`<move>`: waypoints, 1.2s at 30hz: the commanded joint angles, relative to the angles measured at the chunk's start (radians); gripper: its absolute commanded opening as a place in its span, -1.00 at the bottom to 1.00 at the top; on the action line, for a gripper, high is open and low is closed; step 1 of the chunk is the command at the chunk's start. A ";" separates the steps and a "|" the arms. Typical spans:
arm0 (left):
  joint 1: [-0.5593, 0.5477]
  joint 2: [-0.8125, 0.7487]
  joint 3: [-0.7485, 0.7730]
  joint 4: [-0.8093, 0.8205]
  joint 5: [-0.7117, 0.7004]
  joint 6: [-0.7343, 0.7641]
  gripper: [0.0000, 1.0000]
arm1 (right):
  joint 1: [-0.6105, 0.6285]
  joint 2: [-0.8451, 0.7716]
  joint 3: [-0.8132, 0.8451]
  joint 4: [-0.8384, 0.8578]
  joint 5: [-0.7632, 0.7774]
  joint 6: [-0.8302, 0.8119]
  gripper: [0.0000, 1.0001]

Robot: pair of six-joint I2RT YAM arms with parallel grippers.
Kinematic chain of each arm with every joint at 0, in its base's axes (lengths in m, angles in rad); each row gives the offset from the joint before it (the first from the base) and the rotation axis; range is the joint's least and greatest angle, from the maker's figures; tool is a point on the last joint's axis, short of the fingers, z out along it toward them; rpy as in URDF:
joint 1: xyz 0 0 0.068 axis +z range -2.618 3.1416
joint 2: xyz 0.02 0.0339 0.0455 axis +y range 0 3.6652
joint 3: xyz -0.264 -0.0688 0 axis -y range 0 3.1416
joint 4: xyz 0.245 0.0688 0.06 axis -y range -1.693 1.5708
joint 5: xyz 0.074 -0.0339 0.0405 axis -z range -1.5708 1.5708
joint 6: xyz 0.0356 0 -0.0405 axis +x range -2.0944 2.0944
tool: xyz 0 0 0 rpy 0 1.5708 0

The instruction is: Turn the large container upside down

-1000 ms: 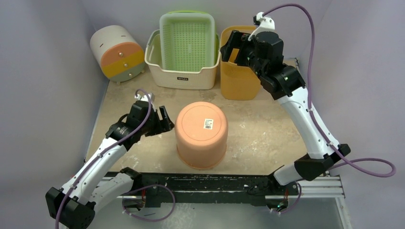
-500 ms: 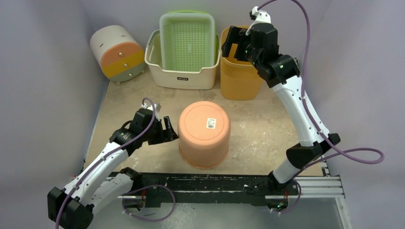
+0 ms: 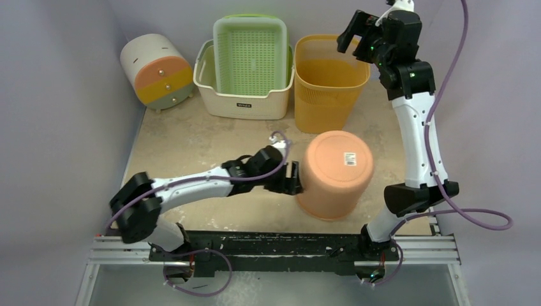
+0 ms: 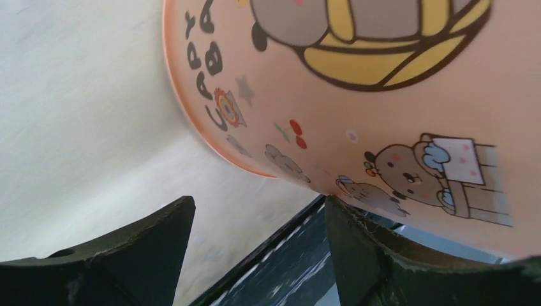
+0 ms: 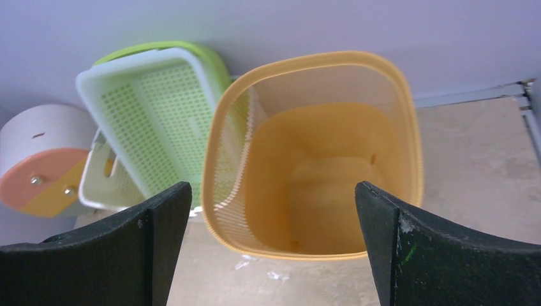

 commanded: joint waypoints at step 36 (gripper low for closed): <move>-0.039 0.459 0.691 -0.201 0.005 0.410 0.46 | -0.051 0.001 0.000 0.012 -0.243 -0.219 1.00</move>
